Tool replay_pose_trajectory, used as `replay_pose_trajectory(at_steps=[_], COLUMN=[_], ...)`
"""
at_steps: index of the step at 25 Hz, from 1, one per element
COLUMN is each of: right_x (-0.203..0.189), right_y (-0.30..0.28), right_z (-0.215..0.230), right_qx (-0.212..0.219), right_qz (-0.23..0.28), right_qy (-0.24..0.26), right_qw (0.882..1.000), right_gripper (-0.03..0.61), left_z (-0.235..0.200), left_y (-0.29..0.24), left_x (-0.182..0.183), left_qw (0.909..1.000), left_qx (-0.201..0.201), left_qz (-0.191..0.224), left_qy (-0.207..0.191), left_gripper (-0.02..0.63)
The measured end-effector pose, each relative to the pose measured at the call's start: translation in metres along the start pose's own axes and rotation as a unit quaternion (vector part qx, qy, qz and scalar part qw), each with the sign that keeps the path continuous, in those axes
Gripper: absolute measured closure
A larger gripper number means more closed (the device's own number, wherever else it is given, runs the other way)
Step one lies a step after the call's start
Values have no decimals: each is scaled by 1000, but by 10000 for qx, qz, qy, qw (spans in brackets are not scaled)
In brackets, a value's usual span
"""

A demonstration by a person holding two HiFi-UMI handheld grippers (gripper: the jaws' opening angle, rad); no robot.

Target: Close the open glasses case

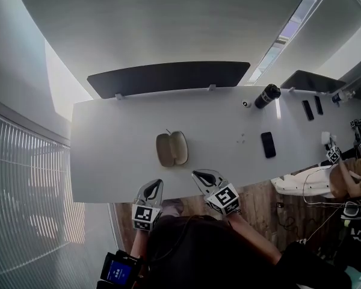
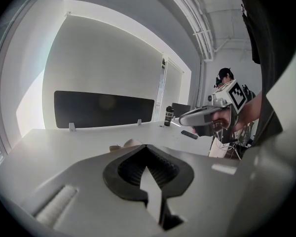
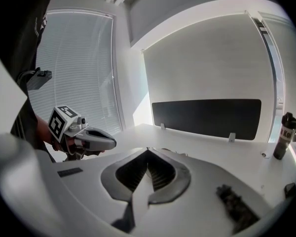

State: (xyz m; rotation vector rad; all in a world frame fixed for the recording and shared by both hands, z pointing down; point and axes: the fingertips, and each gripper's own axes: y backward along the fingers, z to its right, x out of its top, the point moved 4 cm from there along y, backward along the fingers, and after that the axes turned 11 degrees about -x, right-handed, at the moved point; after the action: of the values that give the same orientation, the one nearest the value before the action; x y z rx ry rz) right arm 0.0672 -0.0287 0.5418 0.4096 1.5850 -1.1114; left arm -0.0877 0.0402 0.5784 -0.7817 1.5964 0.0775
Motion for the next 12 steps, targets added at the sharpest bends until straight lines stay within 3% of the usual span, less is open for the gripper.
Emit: replay_pose_trajectory(at_steps=[12], right_x=[8], right_y=[-55], right_z=[-3], right_qx=[-142], right_qz=[-228], right_qy=[-36], right_qw=[9996], right_gripper=[574], left_z=[-50], left_y=[-13], left_x=[-14], left_qw=[9993], left_qx=[-336], left_qz=[-152], left_qy=[-21], left_gripper=[607])
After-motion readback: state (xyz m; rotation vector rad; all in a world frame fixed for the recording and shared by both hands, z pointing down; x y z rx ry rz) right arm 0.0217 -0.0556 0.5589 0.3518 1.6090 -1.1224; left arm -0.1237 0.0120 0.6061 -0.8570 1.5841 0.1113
